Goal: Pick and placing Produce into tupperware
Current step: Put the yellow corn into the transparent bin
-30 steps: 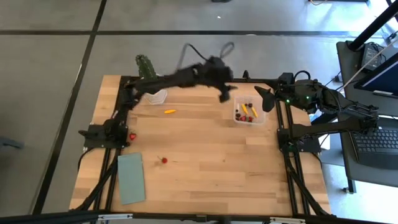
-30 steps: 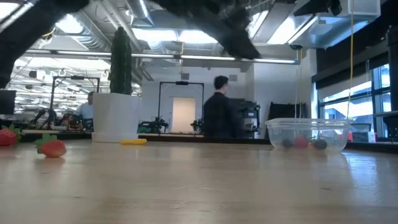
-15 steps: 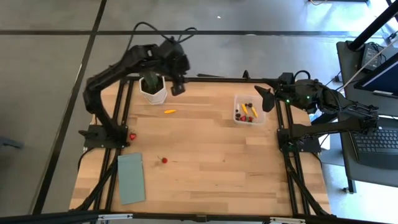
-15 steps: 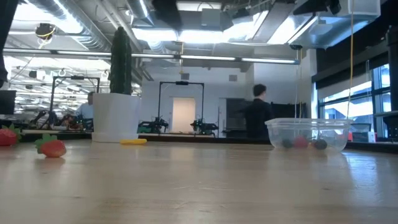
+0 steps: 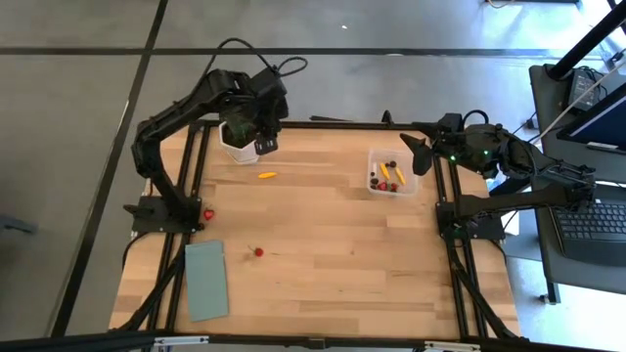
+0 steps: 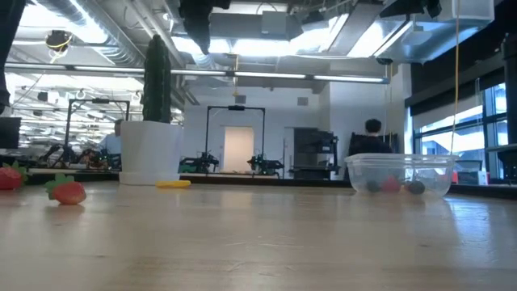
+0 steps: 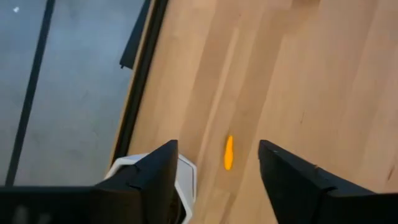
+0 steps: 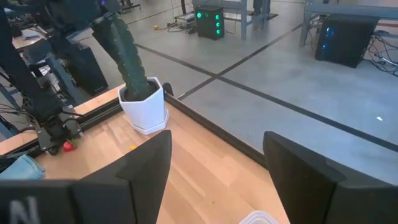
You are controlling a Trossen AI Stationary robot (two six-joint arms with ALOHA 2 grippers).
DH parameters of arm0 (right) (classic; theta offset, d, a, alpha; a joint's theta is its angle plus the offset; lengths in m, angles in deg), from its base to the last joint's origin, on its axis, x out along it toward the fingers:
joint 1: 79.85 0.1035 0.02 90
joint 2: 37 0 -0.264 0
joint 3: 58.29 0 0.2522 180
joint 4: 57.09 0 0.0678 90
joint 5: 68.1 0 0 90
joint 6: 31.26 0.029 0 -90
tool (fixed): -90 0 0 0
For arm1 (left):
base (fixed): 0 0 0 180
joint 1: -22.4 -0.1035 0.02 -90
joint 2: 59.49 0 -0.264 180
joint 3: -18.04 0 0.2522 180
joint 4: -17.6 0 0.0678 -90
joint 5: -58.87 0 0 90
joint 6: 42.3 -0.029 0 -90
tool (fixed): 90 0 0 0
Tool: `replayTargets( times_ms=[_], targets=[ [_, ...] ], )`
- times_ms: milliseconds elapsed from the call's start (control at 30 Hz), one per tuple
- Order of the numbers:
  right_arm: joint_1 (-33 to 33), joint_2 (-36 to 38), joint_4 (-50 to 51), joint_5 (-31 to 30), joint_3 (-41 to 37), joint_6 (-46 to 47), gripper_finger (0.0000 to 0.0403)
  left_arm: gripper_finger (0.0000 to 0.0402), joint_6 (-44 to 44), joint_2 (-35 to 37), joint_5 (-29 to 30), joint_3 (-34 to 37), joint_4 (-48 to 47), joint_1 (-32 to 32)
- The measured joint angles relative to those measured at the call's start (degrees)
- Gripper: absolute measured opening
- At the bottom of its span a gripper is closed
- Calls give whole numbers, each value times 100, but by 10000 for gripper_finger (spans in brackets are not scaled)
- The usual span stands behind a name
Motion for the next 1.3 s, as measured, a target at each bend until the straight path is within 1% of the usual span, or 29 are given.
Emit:
replayTargets(
  times_ms=[100, 200, 333, 400, 533, 667, 733, 800, 933, 1100, 1300],
  targets=[
    [0, 0, 4, 0, 0, -15, 255, 246, 78, -68, -7, 0, 0, 5],
    [1, 0, 18, 0, 0, -17, 255, 265, 297, -118, -4, 0, -6, 10],
    [0, 0, 116, 0, 0, -145, 255, 270, 340, -130, 19, 35, -95, 31],
    [0, 0, 129, 2, 0, -162, 255, 266, 337, -147, 112, 202, -77, 107],
    [0, 0, 131, 2, 0, -168, 255, 253, 270, -153, 608, 906, 218, 323],
    [0, 2, 200, 4, 0, -168, 255, 244, 102, -159, 684, 1928, 1104, 458],
    [0, 2, 309, 6, 0, -169, 255, 240, 35, -159, 811, 2423, 1576, 475],
    [1, 2, 417, 10, 0, -151, 255, 237, 35, -159, 883, 2891, 1892, 432],
    [0, 2, 676, 13, 0, -117, 255, 230, 145, -159, 846, 3738, 2402, 281],
    [2, 2, 721, 13, 0, 11, 255, 223, 12, -159, 894, 4566, 3008, 201],
    [0, 2, 714, 13, 0, 24, 255, 217, -9, -159, 854, 5198, 3737, 176]
  ],
)
